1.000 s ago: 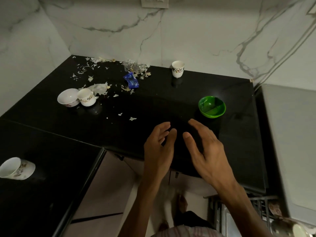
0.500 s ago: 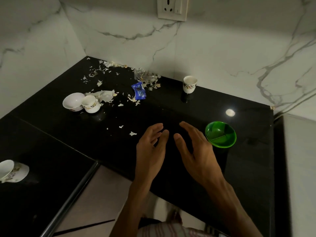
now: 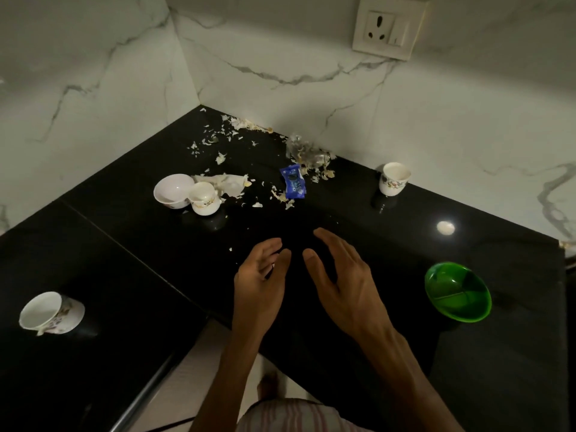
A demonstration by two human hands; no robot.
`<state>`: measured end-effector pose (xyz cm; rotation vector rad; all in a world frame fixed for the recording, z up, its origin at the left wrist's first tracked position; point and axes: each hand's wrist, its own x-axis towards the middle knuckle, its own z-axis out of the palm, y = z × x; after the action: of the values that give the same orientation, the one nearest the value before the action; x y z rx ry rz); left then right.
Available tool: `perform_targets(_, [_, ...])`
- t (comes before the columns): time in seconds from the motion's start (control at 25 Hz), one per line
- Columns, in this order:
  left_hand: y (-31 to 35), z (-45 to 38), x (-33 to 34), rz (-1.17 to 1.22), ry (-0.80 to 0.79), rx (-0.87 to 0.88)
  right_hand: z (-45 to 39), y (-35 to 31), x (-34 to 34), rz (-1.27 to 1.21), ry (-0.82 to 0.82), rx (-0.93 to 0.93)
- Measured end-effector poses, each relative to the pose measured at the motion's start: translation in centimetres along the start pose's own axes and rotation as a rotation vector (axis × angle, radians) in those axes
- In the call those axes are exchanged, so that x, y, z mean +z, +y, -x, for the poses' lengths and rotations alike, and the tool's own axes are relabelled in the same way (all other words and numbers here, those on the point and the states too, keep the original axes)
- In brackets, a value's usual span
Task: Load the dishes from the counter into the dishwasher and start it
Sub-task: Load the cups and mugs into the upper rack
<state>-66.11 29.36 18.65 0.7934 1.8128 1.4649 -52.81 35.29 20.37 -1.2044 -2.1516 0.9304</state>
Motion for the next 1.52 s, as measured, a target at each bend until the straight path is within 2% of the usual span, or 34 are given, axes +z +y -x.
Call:
perform_targets(0.4, [-3.1,-8.2,-6.8,-0.093,0.165,-0.076,-7.9,-3.7,9.0,0.052,-0.102,-0.028])
perform_targets(0.8, [-6.0,-16.9,-11.8,-0.249,0.194,-0.077,-14.9,-6.6,16.2,0.135,-0.243,-0.006])
perform_targets(1.04, [-8.7,-22.1,-12.9,-0.409,0.127,0.04,-16.8,-7.2,17.9,0.161,-0.255,-0.04])
perform_targets(1.2, [-8.9,-23.5,-12.7,-0.572,0.167,0.065,-17.4,-7.4,18.3,0.135,-0.223,-0.046])
perform_targets(1.4, [-8.6,-23.2,-12.9,-0.541,0.193,0.078,-17.4,-6.3,18.0,0.11,-0.21,-0.022])
perform_targets(1.52, [-7.2,-21.0,-12.8,-0.406,0.174,0.02,-17.0,-5.8,17.1,0.038,-0.174,0.012])
